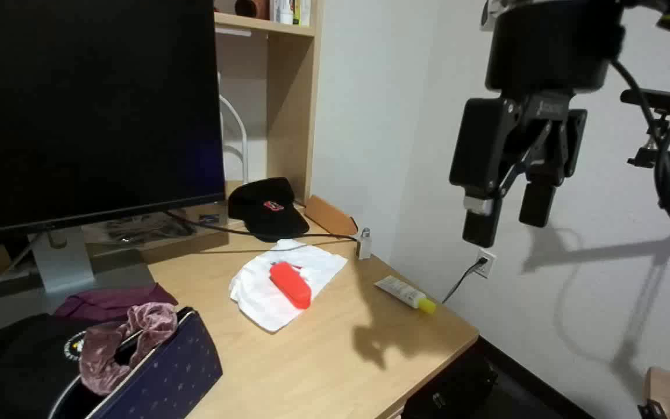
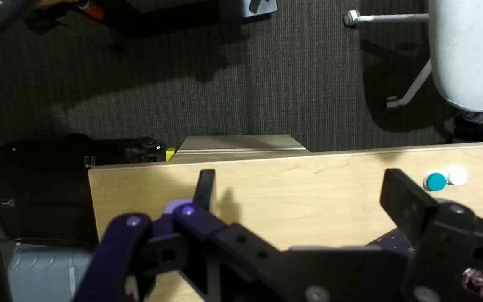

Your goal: Change the position of the object and put it horizontally along the table

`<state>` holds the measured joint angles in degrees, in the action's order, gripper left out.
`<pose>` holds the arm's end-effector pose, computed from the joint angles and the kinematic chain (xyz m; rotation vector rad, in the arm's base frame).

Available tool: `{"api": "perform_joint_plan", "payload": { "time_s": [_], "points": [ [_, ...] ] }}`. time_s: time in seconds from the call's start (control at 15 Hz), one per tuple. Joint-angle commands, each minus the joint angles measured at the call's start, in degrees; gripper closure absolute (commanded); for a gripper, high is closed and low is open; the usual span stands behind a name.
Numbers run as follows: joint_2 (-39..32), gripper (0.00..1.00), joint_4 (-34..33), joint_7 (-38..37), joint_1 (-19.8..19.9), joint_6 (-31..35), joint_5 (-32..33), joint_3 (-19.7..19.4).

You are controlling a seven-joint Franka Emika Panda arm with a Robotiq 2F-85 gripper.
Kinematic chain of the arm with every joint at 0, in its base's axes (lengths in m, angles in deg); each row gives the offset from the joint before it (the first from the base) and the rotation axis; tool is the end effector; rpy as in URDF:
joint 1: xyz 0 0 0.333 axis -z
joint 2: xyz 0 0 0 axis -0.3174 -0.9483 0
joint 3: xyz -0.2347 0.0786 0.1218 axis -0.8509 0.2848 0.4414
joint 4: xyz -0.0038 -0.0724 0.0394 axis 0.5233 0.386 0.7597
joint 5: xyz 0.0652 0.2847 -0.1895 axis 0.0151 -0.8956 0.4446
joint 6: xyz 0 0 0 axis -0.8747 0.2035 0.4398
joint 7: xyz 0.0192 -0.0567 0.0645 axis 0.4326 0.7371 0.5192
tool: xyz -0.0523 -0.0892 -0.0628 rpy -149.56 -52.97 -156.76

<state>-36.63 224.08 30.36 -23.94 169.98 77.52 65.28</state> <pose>0.3556 0.0991 0.4412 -3.0460 0.3400 0.2034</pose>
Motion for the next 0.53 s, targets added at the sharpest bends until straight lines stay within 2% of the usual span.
{"api": "perform_joint_plan", "payload": {
  "time_s": [0.0, 0.27, 0.47],
  "points": [
    [0.03, 0.00, -0.10, 0.28, 0.77, -0.16, -0.27, 0.65],
    [-3.88, 0.00, -5.81, 2.28, 2.87, 1.33, -0.41, -2.48],
    [-11.91, 0.00, -13.29, 4.95, 5.28, 5.06, -1.96, -6.65]
  ]
}}
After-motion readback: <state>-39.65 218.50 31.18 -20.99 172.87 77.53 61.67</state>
